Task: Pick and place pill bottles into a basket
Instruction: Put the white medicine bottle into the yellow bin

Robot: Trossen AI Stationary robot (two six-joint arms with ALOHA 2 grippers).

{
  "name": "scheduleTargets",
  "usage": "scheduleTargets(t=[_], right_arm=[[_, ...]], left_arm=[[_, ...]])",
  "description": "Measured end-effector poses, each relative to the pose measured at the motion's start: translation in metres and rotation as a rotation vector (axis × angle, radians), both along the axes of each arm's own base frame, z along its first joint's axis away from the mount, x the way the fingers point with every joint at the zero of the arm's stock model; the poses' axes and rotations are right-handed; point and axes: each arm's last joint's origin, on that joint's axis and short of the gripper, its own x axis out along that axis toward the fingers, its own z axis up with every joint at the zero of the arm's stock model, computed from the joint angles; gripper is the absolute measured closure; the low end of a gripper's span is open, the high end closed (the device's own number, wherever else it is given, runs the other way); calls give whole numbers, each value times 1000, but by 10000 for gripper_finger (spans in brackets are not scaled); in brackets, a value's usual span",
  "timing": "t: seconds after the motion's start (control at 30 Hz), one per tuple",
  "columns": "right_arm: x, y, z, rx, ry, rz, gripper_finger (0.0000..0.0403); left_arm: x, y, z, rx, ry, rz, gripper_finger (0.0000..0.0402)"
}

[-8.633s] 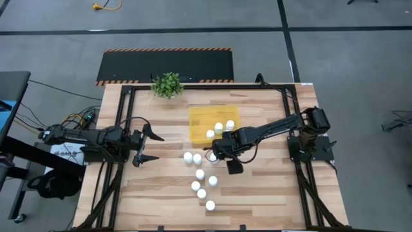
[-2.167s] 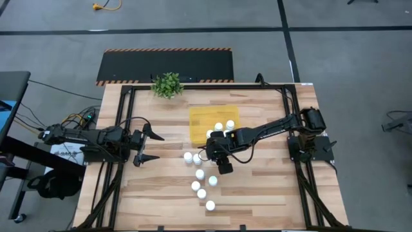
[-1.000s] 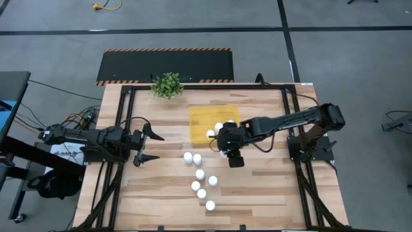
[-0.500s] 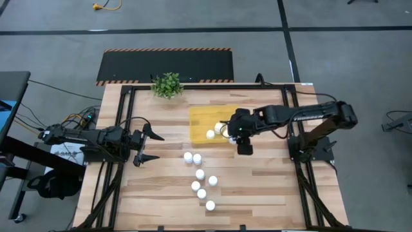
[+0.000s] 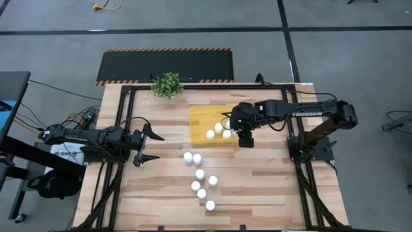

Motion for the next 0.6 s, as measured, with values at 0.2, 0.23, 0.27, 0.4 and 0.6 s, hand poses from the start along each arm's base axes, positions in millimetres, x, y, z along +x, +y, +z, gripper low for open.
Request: scheduleTargets(t=[0.2,0.23,0.27,0.4,0.6], right_arm=[[-1,-3,-16,4,9,-10,233],[0,-3,-18,3,-1,-10,234],[0,-4,-20,1,-7,-8,236],[1,-6,-25,-1,-23,-13,244],[1,-10,-26,-6,-25,-19,235]], left_arm=[[0,0,0,1,0,0,15],[0,0,0,0,0,0,15],[0,0,0,0,0,0,15],[0,0,0,8,-1,0,15],[0,0,0,7,-1,-1,15]])
